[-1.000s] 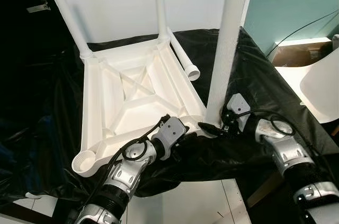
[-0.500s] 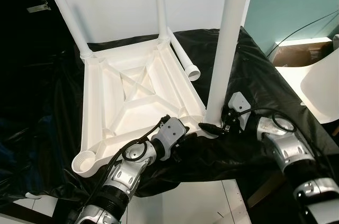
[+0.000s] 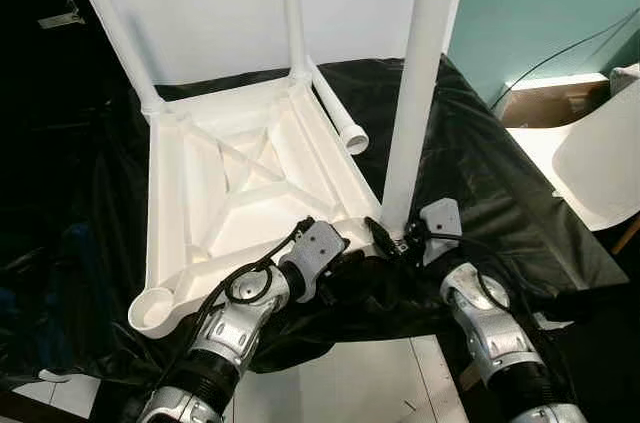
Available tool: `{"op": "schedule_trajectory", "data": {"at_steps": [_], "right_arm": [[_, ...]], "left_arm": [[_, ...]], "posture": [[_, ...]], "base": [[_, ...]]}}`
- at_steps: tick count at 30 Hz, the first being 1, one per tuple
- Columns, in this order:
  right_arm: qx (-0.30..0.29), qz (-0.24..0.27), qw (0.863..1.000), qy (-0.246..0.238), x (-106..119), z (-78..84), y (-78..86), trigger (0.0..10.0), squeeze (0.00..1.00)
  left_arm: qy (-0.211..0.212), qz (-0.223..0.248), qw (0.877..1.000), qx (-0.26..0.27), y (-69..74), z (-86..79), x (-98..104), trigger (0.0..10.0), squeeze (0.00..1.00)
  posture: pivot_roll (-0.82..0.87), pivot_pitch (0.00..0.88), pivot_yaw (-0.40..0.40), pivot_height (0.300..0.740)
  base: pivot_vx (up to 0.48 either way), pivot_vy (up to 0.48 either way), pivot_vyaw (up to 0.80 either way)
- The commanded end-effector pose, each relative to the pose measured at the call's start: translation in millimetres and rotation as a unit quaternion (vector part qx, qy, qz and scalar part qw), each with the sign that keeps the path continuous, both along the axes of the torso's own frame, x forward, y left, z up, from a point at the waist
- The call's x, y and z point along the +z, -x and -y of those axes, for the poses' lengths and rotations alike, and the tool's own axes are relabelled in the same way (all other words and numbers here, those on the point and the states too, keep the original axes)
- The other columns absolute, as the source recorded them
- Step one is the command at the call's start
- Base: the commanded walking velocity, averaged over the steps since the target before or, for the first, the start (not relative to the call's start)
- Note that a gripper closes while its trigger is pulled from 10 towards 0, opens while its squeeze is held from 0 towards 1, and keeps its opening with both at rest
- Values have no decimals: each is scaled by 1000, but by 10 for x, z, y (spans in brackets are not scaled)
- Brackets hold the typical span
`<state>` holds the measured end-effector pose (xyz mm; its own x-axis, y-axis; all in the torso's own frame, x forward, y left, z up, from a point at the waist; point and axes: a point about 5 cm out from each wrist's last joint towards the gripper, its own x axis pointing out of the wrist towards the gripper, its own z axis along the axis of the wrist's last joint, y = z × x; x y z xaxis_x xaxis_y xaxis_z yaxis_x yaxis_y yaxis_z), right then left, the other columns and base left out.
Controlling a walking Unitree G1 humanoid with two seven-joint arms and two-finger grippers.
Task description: Building children table
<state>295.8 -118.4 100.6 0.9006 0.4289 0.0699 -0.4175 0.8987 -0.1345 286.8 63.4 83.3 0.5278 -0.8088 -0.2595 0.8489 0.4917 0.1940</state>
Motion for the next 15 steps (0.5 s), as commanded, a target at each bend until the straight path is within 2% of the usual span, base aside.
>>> {"op": "schedule_trajectory", "data": {"at_steps": [1,2,3,4,10,11,15], "right_arm": [[-6,-23,1000,1,-71,-37,5,4275,0],[-11,-21,1000,8,-65,-39,-6,10000,0],[-15,-16,1000,16,-50,-30,-13,10000,0],[-18,-12,1000,21,-40,-22,-18,10000,1000],[17,4,999,40,40,11,-43,10000,1000],[32,6,998,46,68,29,-64,10000,0],[79,20,993,79,162,94,-135,10000,0]], "left_arm": [[-46,-67,996,-23,176,0,-321,10000,0],[-46,-67,996,-23,174,8,-316,10000,0],[-45,-67,996,-24,173,12,-314,10000,0],[-45,-66,996,-24,173,13,-313,10000,0],[-46,-68,996,-22,183,-5,-323,10000,0],[-46,-68,996,-22,186,-7,-326,10000,0],[-46,-68,996,-23,186,-1,-326,10000,0]], "posture": [[-73,0,48,740],[-73,0,48,740],[-73,0,47,740],[-73,0,47,740],[-72,0,46,740],[-73,0,46,740],[-73,0,47,740]], "base": [[0,0,0],[0,0,0],[0,0,0],[0,0,0],[0,0,0],[0,0,0],[0,0,0]]}}
